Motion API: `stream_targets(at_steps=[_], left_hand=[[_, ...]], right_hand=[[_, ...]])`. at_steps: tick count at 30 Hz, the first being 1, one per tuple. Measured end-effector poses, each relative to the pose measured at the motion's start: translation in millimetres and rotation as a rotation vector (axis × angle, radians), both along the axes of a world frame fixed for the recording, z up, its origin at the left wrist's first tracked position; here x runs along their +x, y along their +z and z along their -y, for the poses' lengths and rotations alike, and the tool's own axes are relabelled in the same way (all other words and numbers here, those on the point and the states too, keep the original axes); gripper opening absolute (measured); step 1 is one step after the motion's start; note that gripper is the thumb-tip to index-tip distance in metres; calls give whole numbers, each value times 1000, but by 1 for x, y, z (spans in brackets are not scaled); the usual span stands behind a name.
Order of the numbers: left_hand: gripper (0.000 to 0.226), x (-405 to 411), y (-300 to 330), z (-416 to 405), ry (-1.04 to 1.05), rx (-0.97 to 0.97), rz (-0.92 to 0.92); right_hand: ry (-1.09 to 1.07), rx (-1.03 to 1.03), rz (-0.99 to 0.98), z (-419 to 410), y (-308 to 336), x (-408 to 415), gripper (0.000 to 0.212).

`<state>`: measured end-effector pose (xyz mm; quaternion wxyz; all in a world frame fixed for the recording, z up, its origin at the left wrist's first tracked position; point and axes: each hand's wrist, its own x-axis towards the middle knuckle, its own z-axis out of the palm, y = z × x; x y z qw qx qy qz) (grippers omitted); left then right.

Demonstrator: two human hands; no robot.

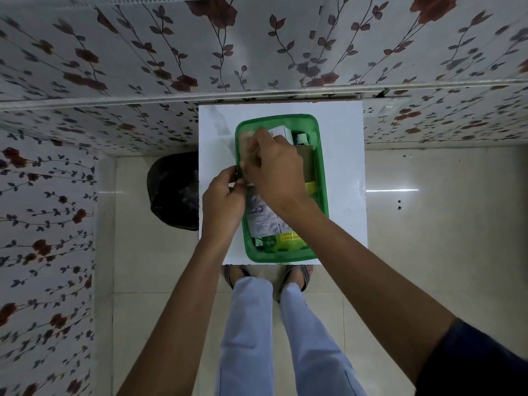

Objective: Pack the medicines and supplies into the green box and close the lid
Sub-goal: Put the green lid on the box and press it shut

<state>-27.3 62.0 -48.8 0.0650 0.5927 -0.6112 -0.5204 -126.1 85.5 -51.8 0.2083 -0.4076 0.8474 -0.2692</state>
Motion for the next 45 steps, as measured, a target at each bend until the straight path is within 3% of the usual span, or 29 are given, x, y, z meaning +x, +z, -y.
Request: stream_targets(at_steps=[5,8,12,16,18,23,29,34,40,45], left_hand=[[32,3,-3,0,-29,-4,28],[34,4,-4,2,-48,-7,26],[32,6,-7,6,-166,-114,84],[26,5,-8,10,-328,-238,184],[23,4,-7,12,-334,-247,205],[8,11,-2,13,-258,-144,84],[34,35,6,22,-134,-84,53],[23,45,13,32,-68,-60,22],[27,39,5,31,-58,-2,3],[27,19,-7,17,-74,57,-21]], right_hand=[[60,152,-61,1,-6,6,16],[62,65,25,-4,4,-4,15],[-136,-87,168,-24,18,-34,12],[-381,-67,74,-58,11,-65,17],[-433,39,98,-72,-5,-76,20],[-354,434,416,-87,-37,-75,28],[-204,443,244,-85,-48,-47,34],[-216,466,299,-82,-45,-55,42],[-395,302,169,-85,20,-90,38],[-332,205,108,-82,68,-73,48]])
